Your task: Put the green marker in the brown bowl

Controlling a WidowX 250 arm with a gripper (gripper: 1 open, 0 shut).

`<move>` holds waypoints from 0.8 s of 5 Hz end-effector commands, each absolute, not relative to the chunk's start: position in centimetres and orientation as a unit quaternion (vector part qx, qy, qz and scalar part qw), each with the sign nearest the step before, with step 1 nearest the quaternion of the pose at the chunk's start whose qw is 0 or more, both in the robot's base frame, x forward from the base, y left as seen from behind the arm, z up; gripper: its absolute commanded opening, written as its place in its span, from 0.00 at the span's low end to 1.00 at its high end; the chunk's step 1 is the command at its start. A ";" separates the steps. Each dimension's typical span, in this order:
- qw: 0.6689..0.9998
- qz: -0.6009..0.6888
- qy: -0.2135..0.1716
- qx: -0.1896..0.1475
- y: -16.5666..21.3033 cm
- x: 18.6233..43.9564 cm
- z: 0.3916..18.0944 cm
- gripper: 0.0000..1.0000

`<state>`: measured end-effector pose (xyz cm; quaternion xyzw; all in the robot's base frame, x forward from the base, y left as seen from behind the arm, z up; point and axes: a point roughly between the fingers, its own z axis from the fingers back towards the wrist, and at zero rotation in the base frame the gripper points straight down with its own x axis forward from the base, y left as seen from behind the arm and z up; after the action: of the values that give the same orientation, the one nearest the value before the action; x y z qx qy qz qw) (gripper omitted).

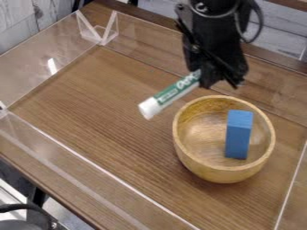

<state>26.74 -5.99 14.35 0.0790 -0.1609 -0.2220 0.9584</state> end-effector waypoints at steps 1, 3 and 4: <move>0.956 -0.206 -0.196 0.077 -7.3 27.0 16.3 0.00; 0.956 -0.198 -0.203 0.077 -8.6 26.9 16.1 0.00; 0.957 -0.196 -0.200 0.075 -8.9 26.8 16.0 0.00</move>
<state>26.10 -8.55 14.41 0.0795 -0.1731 -0.2004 0.9610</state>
